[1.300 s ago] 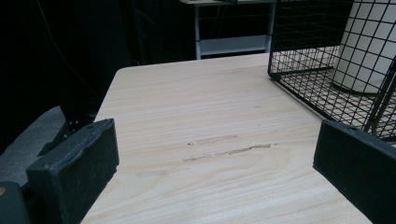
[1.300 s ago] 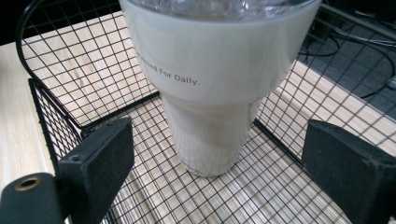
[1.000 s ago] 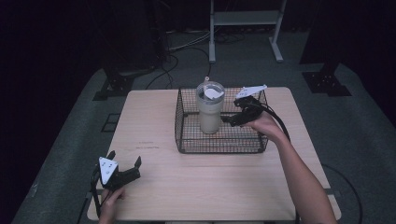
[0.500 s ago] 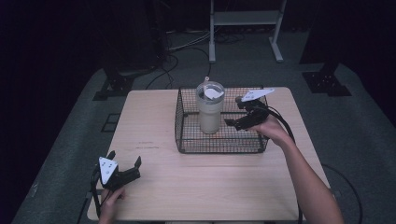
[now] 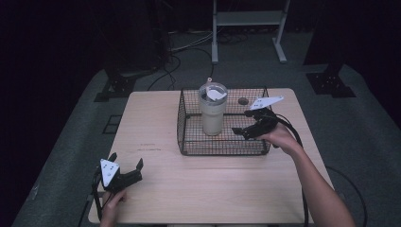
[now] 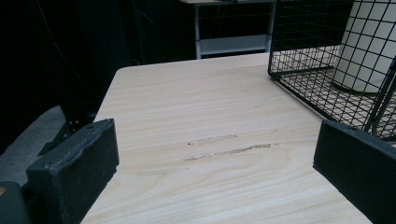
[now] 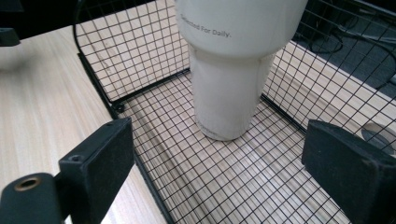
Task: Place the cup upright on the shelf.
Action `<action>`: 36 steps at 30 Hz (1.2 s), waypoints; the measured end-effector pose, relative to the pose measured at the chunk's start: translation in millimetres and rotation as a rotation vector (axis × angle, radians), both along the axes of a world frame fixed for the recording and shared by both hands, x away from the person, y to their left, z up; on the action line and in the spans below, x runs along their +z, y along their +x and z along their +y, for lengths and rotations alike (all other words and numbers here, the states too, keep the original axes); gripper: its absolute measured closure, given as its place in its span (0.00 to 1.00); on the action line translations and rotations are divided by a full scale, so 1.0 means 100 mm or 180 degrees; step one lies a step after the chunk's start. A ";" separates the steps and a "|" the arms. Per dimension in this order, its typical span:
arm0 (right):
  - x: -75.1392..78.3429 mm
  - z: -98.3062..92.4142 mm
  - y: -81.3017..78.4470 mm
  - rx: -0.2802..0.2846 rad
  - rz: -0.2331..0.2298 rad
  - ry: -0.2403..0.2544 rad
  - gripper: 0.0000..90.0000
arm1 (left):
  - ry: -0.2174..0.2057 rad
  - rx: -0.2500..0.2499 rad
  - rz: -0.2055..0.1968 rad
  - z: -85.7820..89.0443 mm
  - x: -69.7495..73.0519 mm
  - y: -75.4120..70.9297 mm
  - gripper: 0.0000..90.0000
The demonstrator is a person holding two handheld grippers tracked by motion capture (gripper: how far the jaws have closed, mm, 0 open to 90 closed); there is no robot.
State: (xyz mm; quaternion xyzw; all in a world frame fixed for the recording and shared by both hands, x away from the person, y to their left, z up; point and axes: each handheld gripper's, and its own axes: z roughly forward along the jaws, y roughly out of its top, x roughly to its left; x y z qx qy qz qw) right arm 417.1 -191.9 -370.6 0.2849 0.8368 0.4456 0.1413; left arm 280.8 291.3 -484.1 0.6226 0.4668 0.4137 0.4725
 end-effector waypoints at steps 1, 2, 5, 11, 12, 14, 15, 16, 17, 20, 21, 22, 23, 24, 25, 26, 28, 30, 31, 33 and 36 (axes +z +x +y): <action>0.00 -0.01 -0.02 -0.0007 -0.0050 -0.0012 0.10 | -0.0001 0.0000 0.0001 0.00 0.00 0.00 0.00; 0.00 -0.02 -0.04 -0.0012 -0.0073 0.0016 0.10 | -0.0002 0.0002 0.0001 0.00 0.00 0.00 0.00; 0.00 -0.06 -0.10 -0.0020 -0.0080 0.0076 0.10 | -0.0001 0.0000 0.0001 0.00 0.00 0.00 0.00; -0.03 -0.11 -0.21 0.0005 -0.0090 0.0097 0.10 | -0.0002 0.0002 0.0001 0.00 0.00 0.00 0.00; -0.03 -0.12 -0.23 0.0010 -0.0100 0.0116 0.10 | -0.0003 0.0004 0.0000 0.00 0.00 0.00 0.00; -0.03 -0.13 -0.27 0.0015 -0.0110 0.0100 0.10 | -0.0010 0.0007 -0.0005 0.00 0.00 0.00 0.00; -0.03 -0.15 -0.28 0.0027 -0.0120 0.0098 0.10 | -0.0009 0.0008 -0.0004 0.00 0.00 0.00 0.00; -0.02 -0.16 -0.30 0.0029 -0.0118 0.0105 0.10 | -0.0008 0.0007 -0.0005 0.00 0.00 0.00 0.00; -0.02 -0.17 -0.31 0.0035 -0.0122 0.0092 0.10 | -0.0008 0.0007 -0.0005 0.00 0.00 0.00 0.00; -0.02 -0.21 -0.36 0.0028 -0.0143 0.0116 0.10 | -0.0005 0.0012 -0.0005 -0.01 0.00 0.00 0.00; -0.02 -0.23 -0.38 0.0022 -0.0162 0.0120 0.10 | 0.0014 0.0009 0.0000 0.00 0.00 0.00 0.00; -0.03 -0.24 -0.40 0.0019 -0.0171 0.0112 0.10 | 0.0014 0.0008 -0.0001 0.00 0.00 0.00 0.00; -0.03 -0.26 -0.41 0.0012 -0.0169 0.0114 0.10 | 0.0008 0.0011 -0.0002 -0.01 0.00 0.00 0.00; -0.04 -0.27 -0.42 0.0012 -0.0162 0.0108 0.10 | 0.0012 0.0011 -0.0003 -0.01 0.00 0.00 0.00; -0.05 -0.29 -0.44 0.0010 -0.0169 0.0113 0.10 | 0.0014 0.0012 -0.0003 -0.01 0.00 0.00 0.00; -0.05 -0.30 -0.45 0.0001 -0.0161 0.0120 0.10 | 0.0015 0.0012 -0.0002 -0.01 0.00 0.00 0.00; -0.07 -0.33 -0.48 -0.0005 -0.0157 0.0115 0.10 | 0.0015 0.0012 -0.0003 0.00 0.00 0.00 0.00; -0.08 -0.35 -0.51 -0.0009 -0.0162 0.0119 0.10 | 0.0015 0.0012 -0.0001 0.00 0.00 0.00 0.00; -0.09 -0.36 -0.53 -0.0016 -0.0165 0.0125 0.10 | 0.0014 0.0014 -0.0001 0.00 0.00 0.00 0.00; -0.09 -0.38 -0.56 -0.0013 -0.0159 0.0130 0.10 | 0.0016 0.0013 -0.0001 -0.01 0.00 0.00 0.00; -0.11 -0.41 -0.62 0.0009 -0.0172 0.0121 0.10 | 0.0010 0.0016 -0.0001 -0.01 0.00 0.00 0.00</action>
